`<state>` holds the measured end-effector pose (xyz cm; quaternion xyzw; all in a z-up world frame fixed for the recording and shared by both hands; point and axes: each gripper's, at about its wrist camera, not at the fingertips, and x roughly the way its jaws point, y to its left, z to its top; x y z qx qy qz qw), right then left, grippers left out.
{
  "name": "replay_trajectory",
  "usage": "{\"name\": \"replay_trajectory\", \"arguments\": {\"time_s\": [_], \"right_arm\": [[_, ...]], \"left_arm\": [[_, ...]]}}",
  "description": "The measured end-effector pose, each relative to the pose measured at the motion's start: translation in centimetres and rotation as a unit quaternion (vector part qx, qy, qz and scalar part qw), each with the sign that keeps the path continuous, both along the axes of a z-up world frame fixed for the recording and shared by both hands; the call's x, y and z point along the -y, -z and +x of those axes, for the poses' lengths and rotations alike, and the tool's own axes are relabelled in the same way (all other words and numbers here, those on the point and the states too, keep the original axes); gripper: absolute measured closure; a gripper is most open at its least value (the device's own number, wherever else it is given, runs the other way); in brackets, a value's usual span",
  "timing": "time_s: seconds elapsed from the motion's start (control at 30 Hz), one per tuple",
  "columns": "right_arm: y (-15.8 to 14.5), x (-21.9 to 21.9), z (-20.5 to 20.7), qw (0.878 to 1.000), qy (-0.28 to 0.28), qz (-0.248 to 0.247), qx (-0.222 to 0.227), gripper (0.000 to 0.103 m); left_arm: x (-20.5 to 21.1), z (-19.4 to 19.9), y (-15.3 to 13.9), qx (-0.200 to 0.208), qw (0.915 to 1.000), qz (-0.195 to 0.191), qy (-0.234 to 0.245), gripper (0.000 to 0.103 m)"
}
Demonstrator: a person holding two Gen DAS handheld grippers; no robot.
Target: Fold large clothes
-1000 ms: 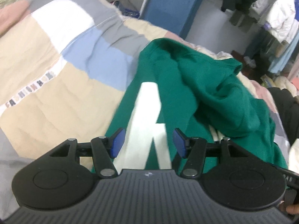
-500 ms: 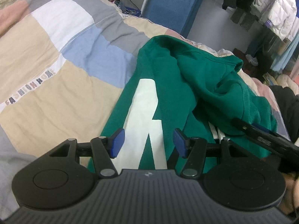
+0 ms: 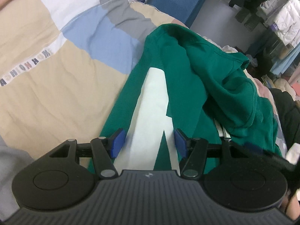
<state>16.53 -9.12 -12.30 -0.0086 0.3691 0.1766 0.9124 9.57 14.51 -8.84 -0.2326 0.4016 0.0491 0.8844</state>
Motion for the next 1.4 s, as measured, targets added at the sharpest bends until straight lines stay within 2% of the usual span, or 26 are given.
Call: {"name": "replay_trajectory", "arguments": {"time_s": [0.23, 0.33, 0.4, 0.43, 0.47, 0.53, 0.57, 0.6, 0.73, 0.83, 0.9, 0.93, 0.97, 1.03, 1.13, 1.2, 1.3, 1.4], "right_arm": [[-0.4, -0.5, -5.6, 0.998, -0.043, -0.029, -0.037, 0.016], [0.0, -2.1, -8.7, 0.993, -0.077, -0.080, -0.042, 0.016], [0.4, -2.9, -10.7, 0.989, -0.088, -0.122, -0.020, 0.034], [0.4, -2.8, -11.1, 0.988, -0.088, -0.127, -0.015, 0.039], [0.2, -2.5, -11.3, 0.989, -0.086, -0.122, -0.016, 0.050], [-0.4, -1.5, -11.3, 0.992, -0.070, -0.104, -0.023, 0.080], [-0.6, -1.0, -11.2, 0.993, -0.056, -0.104, -0.024, 0.091], [-1.0, -0.3, -11.3, 0.994, -0.044, -0.099, -0.023, 0.093], [-2.9, 2.3, -11.0, 0.996, -0.016, -0.083, -0.009, 0.095], [-5.3, 4.6, -10.5, 0.998, 0.018, -0.065, 0.015, 0.095], [-7.0, 6.7, -10.1, 0.997, 0.044, -0.058, 0.035, 0.095], [-7.7, 8.0, -9.5, 0.997, 0.058, -0.045, 0.036, 0.095], [-8.4, 9.4, -9.0, 0.996, 0.073, -0.030, 0.033, 0.095], [-9.5, 11.7, -8.2, 0.995, 0.095, -0.011, 0.034, 0.095], [-11.4, 15.0, -6.7, 0.991, 0.123, 0.000, 0.045, 0.095], [-12.6, 16.9, -5.5, 0.990, 0.133, 0.012, 0.047, 0.095], [-14.5, 18.8, -3.5, 0.987, 0.141, 0.003, 0.072, 0.095], [-16.1, 20.4, -1.1, 0.983, 0.148, -0.021, 0.101, 0.095]], "left_arm": [[0.5, -0.3, 0.2, -0.002, 0.9999, 0.010, 0.010, 0.040], [0.4, -0.6, 0.1, -0.002, 0.9999, 0.010, 0.010, 0.040], [0.3, -0.9, 0.1, -0.003, 0.9999, 0.009, 0.008, 0.040], [0.3, -1.0, 0.0, -0.004, 0.9999, 0.009, 0.008, 0.039], [0.3, -1.2, 0.0, -0.005, 0.9999, 0.008, 0.007, 0.039], [0.3, -1.6, -0.1, -0.006, 0.9999, 0.006, 0.006, 0.037], [0.2, -1.6, 0.0, -0.007, 0.9999, 0.006, 0.005, 0.036], [0.3, -1.7, 0.1, -0.010, 0.9999, 0.008, 0.003, 0.036], [1.0, -1.7, 0.8, -0.025, 0.9996, 0.013, 0.004, 0.036], [1.8, -1.9, 1.2, -0.032, 0.9988, 0.036, 0.007, 0.038], [1.9, -2.2, 1.4, -0.035, 0.9985, 0.042, 0.006, 0.052], [1.8, -2.3, 1.2, -0.038, 0.9979, 0.052, 0.004, 0.070], [1.4, -2.5, 0.9, -0.037, 0.9980, 0.051, -0.001, 0.082], [0.0, -2.9, 0.4, -0.029, 0.9991, 0.024, -0.019, 0.091], [-2.4, -3.0, -1.1, -0.019, 0.9990, -0.001, -0.042, 0.094], [-4.3, -3.0, -3.2, -0.002, 0.9981, -0.005, -0.062, 0.095], [-6.7, -2.3, -6.4, 0.018, 0.9954, 0.036, -0.087, 0.095], [-9.0, -0.7, -9.4, 0.029, 0.9890, 0.090, -0.114, 0.095]]}}
